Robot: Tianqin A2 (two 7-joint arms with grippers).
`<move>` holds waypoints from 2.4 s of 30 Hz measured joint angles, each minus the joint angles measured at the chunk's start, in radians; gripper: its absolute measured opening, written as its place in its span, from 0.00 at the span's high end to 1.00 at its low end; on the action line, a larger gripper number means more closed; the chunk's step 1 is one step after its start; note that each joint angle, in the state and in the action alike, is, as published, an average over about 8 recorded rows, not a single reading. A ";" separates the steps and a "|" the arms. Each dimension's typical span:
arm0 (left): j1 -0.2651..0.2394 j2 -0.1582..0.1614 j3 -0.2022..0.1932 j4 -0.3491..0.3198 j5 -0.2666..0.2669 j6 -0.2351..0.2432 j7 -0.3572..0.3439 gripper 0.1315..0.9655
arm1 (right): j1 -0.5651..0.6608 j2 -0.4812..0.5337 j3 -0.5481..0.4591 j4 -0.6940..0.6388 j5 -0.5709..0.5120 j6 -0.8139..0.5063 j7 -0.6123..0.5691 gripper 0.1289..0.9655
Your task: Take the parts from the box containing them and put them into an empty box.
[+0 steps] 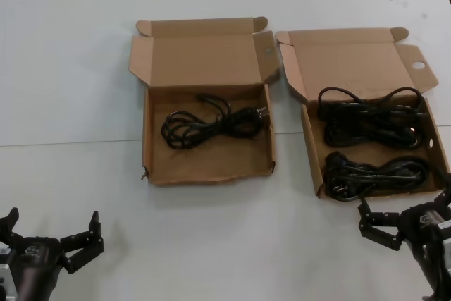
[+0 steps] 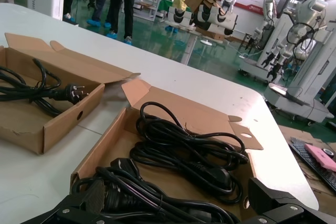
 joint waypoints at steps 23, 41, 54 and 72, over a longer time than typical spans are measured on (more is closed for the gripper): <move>0.000 0.000 0.000 0.000 0.000 0.000 0.000 0.00 | 0.000 0.000 0.000 0.000 0.000 0.000 0.000 0.00; 0.000 0.000 0.000 0.000 0.000 0.000 0.000 0.00 | 0.000 0.000 0.000 0.000 0.000 0.000 0.000 0.00; 0.000 0.000 0.000 0.000 0.000 0.000 0.000 0.00 | 0.000 0.000 0.000 0.000 0.000 0.000 0.000 0.00; 0.000 0.000 0.000 0.000 0.000 0.000 0.000 0.00 | 0.000 0.000 0.000 0.000 0.000 0.000 0.000 0.00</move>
